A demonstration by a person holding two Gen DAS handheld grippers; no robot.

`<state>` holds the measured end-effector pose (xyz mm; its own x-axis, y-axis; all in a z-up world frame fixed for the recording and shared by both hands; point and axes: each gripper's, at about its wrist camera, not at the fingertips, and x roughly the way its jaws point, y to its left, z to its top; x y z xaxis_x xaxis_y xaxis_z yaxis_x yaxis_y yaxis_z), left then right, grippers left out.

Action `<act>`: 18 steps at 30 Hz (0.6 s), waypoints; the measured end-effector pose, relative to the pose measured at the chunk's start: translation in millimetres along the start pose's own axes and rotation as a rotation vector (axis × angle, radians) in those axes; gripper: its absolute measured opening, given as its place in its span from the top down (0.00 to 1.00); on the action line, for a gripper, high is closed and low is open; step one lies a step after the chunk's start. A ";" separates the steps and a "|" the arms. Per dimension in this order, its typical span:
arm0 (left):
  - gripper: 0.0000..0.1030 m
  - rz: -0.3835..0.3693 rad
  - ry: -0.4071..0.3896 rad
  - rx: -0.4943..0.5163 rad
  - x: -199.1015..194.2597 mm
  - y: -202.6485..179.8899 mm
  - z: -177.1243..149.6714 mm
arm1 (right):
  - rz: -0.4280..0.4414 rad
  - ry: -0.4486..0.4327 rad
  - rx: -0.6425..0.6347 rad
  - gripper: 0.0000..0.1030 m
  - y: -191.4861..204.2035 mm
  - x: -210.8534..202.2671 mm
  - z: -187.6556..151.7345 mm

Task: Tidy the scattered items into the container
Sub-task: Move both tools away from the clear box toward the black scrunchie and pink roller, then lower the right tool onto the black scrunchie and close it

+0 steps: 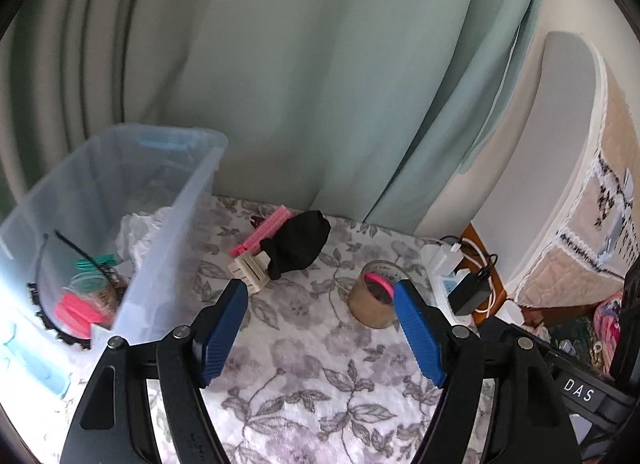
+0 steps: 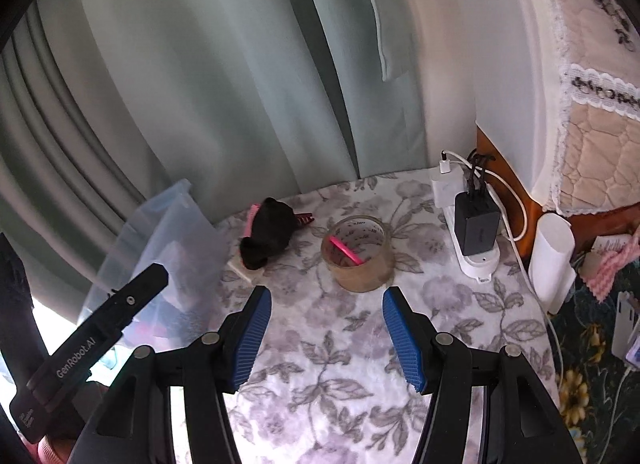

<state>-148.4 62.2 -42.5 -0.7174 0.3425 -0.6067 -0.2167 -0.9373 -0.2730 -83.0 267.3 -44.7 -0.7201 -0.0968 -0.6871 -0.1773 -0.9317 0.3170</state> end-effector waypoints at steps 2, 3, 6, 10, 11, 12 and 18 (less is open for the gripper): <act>0.26 0.008 0.008 0.009 12.6 0.7 1.1 | 0.002 0.011 -0.012 0.40 -0.1 10.2 3.5; 0.26 0.013 0.012 0.015 18.7 1.0 1.9 | 0.006 0.017 -0.019 0.40 -0.2 15.4 5.3; 0.26 0.028 0.022 0.035 37.1 1.7 5.6 | 0.020 0.024 -0.033 0.40 0.1 29.5 10.6; 0.26 0.040 0.035 0.047 57.2 3.6 7.5 | 0.046 0.040 -0.048 0.40 1.2 51.2 20.2; 0.26 0.045 0.038 0.053 61.8 4.2 7.3 | 0.052 0.044 -0.055 0.40 2.8 57.2 23.1; 0.26 0.051 0.041 0.060 66.0 4.7 7.1 | 0.059 0.047 -0.063 0.40 5.7 63.0 26.7; 0.26 0.082 0.052 0.074 78.3 13.0 2.3 | 0.104 0.069 -0.109 0.40 26.2 98.1 46.0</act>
<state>-208.9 76.7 -91.8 -0.7001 0.2655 -0.6629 -0.2081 -0.9639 -0.1663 -189.2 249.4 -73.8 -0.6827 -0.2152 -0.6983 -0.0274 -0.9474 0.3188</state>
